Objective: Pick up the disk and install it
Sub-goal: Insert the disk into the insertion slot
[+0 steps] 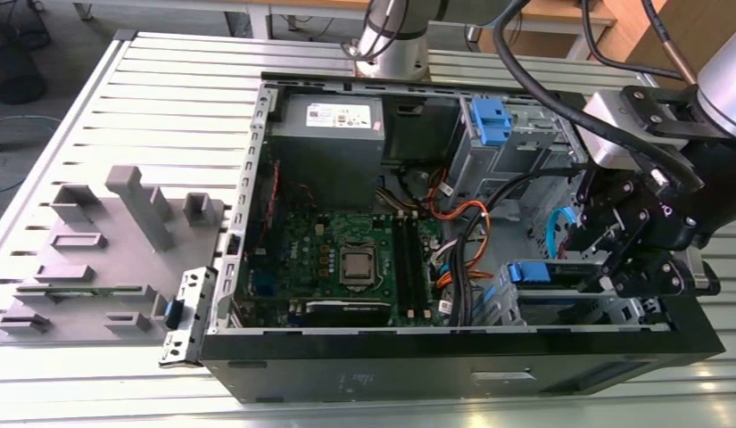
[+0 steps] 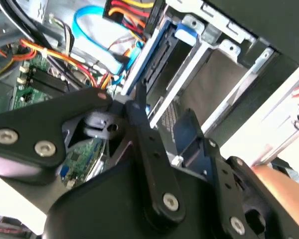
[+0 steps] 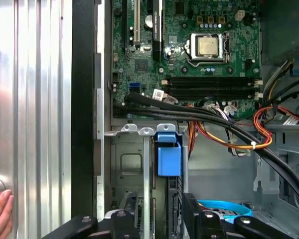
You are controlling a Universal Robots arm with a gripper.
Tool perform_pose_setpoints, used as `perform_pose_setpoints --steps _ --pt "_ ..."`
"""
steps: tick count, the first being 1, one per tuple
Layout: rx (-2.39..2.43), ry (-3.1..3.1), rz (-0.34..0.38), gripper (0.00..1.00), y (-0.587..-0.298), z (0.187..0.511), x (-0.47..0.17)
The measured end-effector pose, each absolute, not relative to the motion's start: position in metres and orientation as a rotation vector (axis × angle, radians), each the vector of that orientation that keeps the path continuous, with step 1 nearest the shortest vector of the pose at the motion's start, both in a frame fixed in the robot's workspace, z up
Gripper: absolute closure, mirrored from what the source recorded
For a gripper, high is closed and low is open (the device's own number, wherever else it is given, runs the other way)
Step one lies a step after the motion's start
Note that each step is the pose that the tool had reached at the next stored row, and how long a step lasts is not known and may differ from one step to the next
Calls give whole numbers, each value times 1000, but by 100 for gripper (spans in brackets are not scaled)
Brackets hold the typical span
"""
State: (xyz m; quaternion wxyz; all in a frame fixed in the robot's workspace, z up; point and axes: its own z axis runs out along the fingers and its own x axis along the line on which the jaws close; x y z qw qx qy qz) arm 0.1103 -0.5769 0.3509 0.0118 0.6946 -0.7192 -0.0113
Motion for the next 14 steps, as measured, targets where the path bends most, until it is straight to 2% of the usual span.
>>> perform_pose_setpoints --steps 14 --pt "2176 -2249 -50 51 -576 349 110"
